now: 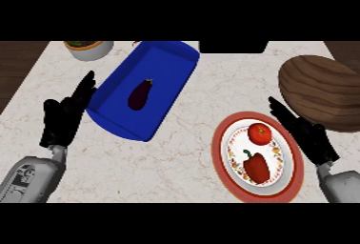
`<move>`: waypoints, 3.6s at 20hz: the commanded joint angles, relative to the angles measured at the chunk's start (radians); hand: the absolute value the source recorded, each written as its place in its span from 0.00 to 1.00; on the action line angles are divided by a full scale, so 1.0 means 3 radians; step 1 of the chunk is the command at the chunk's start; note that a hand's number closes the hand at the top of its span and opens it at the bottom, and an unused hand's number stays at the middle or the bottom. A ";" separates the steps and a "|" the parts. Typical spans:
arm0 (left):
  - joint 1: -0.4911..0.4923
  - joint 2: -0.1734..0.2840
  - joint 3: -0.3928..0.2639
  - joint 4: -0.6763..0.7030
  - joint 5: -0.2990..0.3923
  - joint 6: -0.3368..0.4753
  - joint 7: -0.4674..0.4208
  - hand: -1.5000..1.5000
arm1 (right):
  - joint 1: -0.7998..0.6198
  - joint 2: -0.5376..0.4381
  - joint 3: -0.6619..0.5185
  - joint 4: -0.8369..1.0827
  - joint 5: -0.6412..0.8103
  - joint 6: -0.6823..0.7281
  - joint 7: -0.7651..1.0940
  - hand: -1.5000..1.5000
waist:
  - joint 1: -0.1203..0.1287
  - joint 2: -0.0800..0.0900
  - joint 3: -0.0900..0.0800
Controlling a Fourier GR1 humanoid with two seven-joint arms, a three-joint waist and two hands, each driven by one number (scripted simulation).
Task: Pick the bell pepper from the plate and place it in the bowl
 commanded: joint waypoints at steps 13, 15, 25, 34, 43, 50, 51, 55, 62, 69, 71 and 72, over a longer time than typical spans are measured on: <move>0.0326 -0.0553 -0.0080 -0.0238 0.0033 0.0260 -0.0401 0.50 | 0.1107 0.1136 -0.0201 -0.0720 -0.0412 -0.0573 -0.1466 0.00 | -0.0187 0.0142 -0.0034; 0.0283 -0.0520 -0.0011 -0.0216 0.0048 0.0248 -0.0337 0.50 | 0.1389 0.0958 -0.0345 -0.1019 -0.0499 -0.0409 -0.1705 0.00 | -0.0153 0.0144 -0.0039; 0.0309 -0.0692 -0.0050 -0.0224 -0.0078 0.0217 -0.0434 0.50 | 0.1346 0.0195 -0.0898 -0.1930 -0.0334 -0.0675 -0.0366 0.00 | -0.0060 0.0159 -0.0045; 0.0373 -0.0755 -0.0068 -0.0262 -0.0154 0.0192 -0.0396 0.50 | 0.1128 -0.0195 -0.0709 -0.1970 -0.0374 -0.0319 0.0745 0.00 | -0.0036 0.0161 -0.0044; 0.0222 -0.0736 0.0091 -0.0217 -0.0190 0.0065 -0.0282 0.50 | 0.0996 0.0029 -0.0337 -0.1433 0.0045 0.0048 0.0776 0.00 | -0.0049 0.0160 -0.0042; 0.0385 -0.0759 0.0267 -0.0283 -0.0178 -0.0163 -0.0363 0.50 | 0.0939 0.0283 -0.0640 -0.1228 -0.0013 0.0415 0.0635 0.00 | -0.0047 0.0159 -0.0042; 0.0361 -0.0867 0.0212 -0.0258 -0.0272 -0.0035 -0.0362 0.50 | 0.1116 0.0170 -0.0866 -0.1303 -0.0214 0.0600 0.0512 0.00 | -0.0056 0.0158 -0.0042; 0.0330 -0.0940 0.0165 -0.0114 -0.0394 -0.0022 -0.0452 0.50 | 0.1184 0.0271 -0.0942 -0.1247 -0.0286 0.0740 0.0300 0.00 | -0.0065 0.0159 -0.0042; 0.0453 -0.0890 0.0284 -0.0594 -0.0358 -0.0139 -0.0116 0.50 | 0.1137 0.0623 -0.0978 -0.1319 -0.0289 0.0706 0.0511 0.00 | -0.0050 0.0157 -0.0042; 0.0680 -0.0826 0.0434 -0.0550 -0.0261 -0.0390 -0.0417 0.50 | 0.1071 0.0822 -0.0969 -0.0947 -0.0205 0.0864 0.0383 0.00 | -0.0038 0.0158 -0.0042; 0.0476 -0.1003 0.0315 -0.0358 -0.0497 -0.0207 -0.0355 0.50 | 0.1097 0.0988 -0.0863 -0.0888 -0.0037 0.0795 0.0332 0.00 | -0.0049 0.0159 -0.0041; 0.0395 -0.1018 0.0327 -0.0435 -0.0472 -0.0209 -0.0181 0.50 | 0.1182 0.1021 -0.0842 -0.0943 0.0012 0.0786 0.0319 0.00 | -0.0052 0.0158 -0.0041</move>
